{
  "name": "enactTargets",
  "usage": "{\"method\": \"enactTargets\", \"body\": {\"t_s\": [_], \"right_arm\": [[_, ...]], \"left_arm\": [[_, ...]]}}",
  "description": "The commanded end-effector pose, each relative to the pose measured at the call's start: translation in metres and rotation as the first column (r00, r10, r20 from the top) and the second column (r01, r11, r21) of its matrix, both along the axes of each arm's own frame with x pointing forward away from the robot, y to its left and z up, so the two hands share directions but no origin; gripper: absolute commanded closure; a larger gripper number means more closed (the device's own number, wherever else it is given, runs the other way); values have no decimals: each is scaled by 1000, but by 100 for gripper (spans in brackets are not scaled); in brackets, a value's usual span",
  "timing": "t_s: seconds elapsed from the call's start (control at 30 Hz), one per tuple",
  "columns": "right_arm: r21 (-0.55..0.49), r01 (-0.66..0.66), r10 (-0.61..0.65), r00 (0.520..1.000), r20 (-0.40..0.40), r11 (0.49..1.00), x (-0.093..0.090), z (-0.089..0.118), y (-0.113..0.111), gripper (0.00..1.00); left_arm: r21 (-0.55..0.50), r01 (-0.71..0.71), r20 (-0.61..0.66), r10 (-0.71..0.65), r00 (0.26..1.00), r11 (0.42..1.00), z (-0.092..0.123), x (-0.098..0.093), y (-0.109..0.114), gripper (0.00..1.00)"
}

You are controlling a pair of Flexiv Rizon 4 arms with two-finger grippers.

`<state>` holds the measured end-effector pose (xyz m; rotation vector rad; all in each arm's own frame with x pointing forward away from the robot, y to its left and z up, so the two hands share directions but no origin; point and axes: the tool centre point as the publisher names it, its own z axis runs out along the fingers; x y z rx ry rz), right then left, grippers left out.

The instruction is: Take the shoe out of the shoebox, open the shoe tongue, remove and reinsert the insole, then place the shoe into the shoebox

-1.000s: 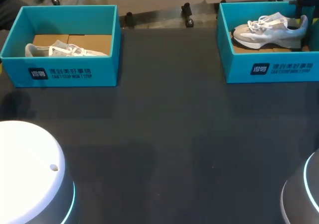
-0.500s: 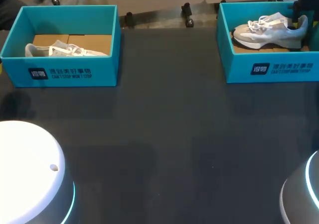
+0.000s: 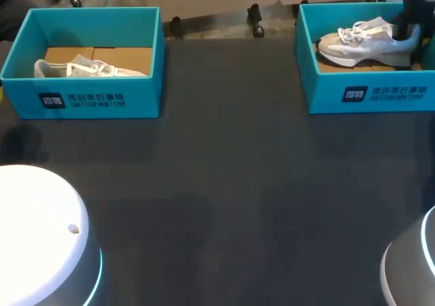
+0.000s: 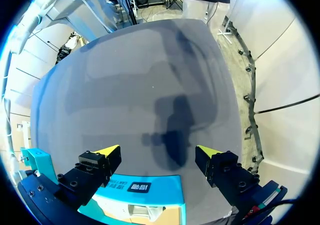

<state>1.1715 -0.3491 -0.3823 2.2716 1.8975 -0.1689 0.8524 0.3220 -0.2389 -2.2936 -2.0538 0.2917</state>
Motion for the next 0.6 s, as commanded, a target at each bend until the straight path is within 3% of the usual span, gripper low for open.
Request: {"method": "enactTargets", "body": {"t_s": [0.03,0.1,0.2,0.23,0.6], "right_arm": [[16,5,-5,999,-34,1000,12,-9,-1,52],[19,6,-5,999,-42,1000,11,-10,-1,54],[27,16,-14,999,-52,1000,9,-11,0,81],[28,17,-16,998,-53,999,8,-11,0,100],[19,20,-19,998,-65,1000,-6,12,1,100]], "left_arm": [[3,0,4,0,1000,1000,0,-1,0,0],[3,0,4,0,1000,1000,0,-1,0,0],[3,0,4,0,1000,1000,0,-1,0,0],[3,0,4,0,1000,1000,0,-1,0,0],[3,0,4,0,1000,1000,0,-1,0,0]]}}
